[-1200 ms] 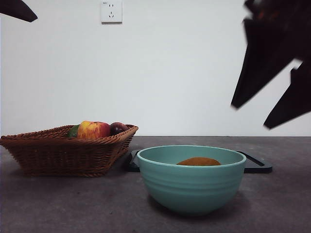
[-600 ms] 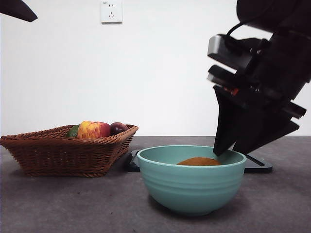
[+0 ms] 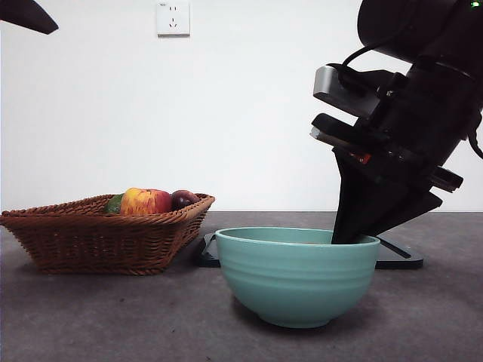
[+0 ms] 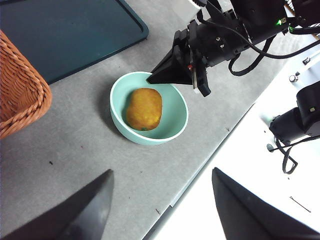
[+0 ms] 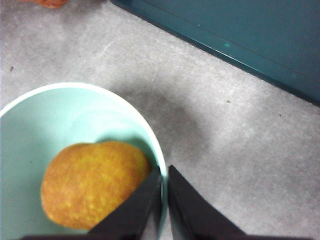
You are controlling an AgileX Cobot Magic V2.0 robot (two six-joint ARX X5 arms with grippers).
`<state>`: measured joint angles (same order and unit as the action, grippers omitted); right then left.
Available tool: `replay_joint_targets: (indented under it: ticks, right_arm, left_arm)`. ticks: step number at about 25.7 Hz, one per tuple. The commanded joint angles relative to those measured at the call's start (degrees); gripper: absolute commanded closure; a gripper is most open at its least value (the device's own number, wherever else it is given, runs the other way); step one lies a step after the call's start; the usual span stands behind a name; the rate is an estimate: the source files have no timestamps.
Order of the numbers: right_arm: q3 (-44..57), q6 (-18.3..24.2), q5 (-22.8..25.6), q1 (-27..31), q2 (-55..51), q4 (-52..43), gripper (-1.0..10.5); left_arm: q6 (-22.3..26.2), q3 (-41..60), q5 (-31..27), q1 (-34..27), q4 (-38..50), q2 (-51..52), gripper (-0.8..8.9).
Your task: Pick up the wifruite, put it on the bowl, pick up the plate, put it on desk
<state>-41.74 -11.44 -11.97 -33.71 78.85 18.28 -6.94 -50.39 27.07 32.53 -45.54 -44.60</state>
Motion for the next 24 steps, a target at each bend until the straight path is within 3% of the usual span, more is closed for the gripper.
replay_joint_targets:
  ticks: [1,8,13,17,24]
  right_arm:
    - [-0.48,-0.55,-0.04,-0.46,0.72,-1.18,9.4]
    - [-5.20,1.05,0.31,0.70,-0.63,-0.50,9.4]
    - [-10.25,3.21,1.92,5.31,0.00,-0.22,9.4]
    - [-15.72,4.76,1.49,9.66,4.52,-0.15,9.4]
    - [-25.09,6.43,1.40,12.28,16.61,-0.33,9.4]
  left_arm:
    - [0.48,-0.33,0.17,0.33,0.55,-0.28,5.01]
    - [1.20,-0.33,0.15,0.33,0.55,-0.31,5.01]
    - [1.33,-0.33,0.15,0.33,0.55,-0.31,5.01]
    - [1.31,-0.33,0.17,0.33,0.48,-0.31,5.01]
    - [1.33,-0.33,0.15,0.33,0.50,-0.31,5.01]
